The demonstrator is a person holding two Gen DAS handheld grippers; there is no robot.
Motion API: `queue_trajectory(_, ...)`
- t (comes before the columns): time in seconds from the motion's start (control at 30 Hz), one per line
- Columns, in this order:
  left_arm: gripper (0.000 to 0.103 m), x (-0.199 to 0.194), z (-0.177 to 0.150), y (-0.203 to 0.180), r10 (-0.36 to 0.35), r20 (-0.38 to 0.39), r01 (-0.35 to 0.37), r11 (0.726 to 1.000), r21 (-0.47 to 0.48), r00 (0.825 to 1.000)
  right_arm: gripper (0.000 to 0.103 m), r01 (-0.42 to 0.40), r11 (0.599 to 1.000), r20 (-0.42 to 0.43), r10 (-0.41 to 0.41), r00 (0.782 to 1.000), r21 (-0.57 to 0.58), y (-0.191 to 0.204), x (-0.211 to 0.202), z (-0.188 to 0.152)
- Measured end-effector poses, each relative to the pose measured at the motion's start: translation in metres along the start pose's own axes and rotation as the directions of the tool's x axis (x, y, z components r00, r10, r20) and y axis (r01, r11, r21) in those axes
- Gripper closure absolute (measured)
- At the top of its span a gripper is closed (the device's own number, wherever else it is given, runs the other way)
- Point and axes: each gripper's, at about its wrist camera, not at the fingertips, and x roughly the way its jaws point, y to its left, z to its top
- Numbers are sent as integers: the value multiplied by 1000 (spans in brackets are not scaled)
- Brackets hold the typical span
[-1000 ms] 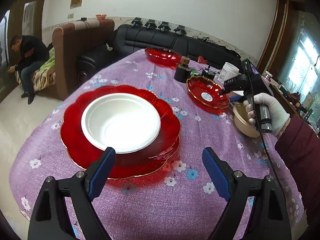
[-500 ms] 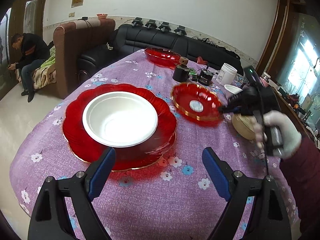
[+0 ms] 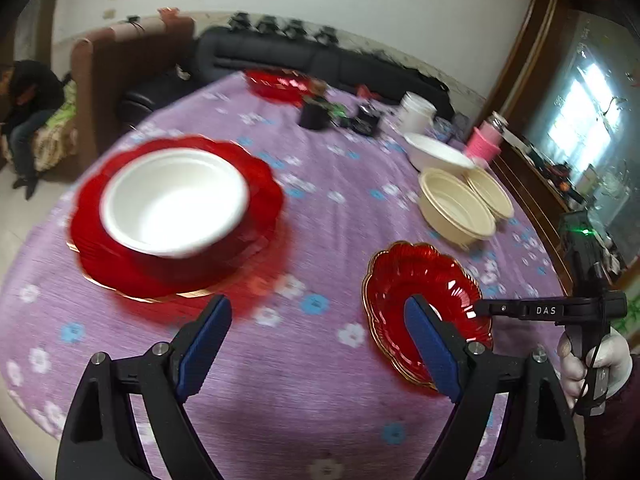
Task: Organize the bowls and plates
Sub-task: 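Grasp the red gold-rimmed plate rim with the right gripper and lift, then carry the red gold-rimmed plate with the right gripper onto the stack, release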
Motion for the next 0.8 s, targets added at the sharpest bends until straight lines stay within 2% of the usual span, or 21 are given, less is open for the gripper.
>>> queue_trajectory(0.1, 17, 14, -2, -16, -20, -46, 22, 999, 25, 999, 95, 27, 1000, 42, -27, 999, 4, -6, -9, -5)
queue_trajectory(0.2, 20, 28, -3, -33, -22, -80, 27, 998, 65, 997, 94, 11, 1000, 64, -11, 998, 2, -6, -12, -8)
queue_trajectory(0.27, 31, 39, -3, -40, -14, -108, 22, 996, 81, 994, 94, 12, 1000, 82, -11, 997, -4, -6, -13, -11)
queue_trajectory(0.3, 41, 46, -4, -46, -11, -130, 24, 995, 94, 991, 94, 11, 1000, 86, -10, 996, -7, -6, -14, -13)
queue_trajectory(0.33, 45, 51, -4, -49, -9, -149, 25, 994, 104, 989, 94, 7, 1000, 89, -6, 996, -8, -8, -15, -15)
queue_trajectory(0.6, 48, 98, -4, -65, -1, -267, 26, 996, 89, 964, 93, -29, 1000, 126, 28, 992, 3, -10, -13, -28)
queue_trajectory(0.67, 57, 99, -5, -68, 30, -241, -2, 993, 115, 970, 91, -40, 999, 130, 38, 991, 8, -10, -10, -28)
queue_trajectory(0.7, 67, 99, -4, -69, 57, -229, -28, 992, 126, 972, 91, -39, 999, 134, 37, 990, 13, -11, -8, -29)
queue_trajectory(0.73, 73, 98, -4, -66, 68, -221, -42, 992, 120, 973, 91, -41, 999, 140, 38, 989, 20, -12, -8, -30)
queue_trajectory(0.77, 82, 97, -2, -64, 63, -222, -40, 993, 109, 973, 91, -38, 999, 151, 35, 988, 20, -13, -9, -32)
queue_trajectory(0.8, 86, 96, -1, -59, 49, -227, -30, 996, 88, 973, 92, -21, 1000, 160, 19, 987, 10, -12, -11, -33)
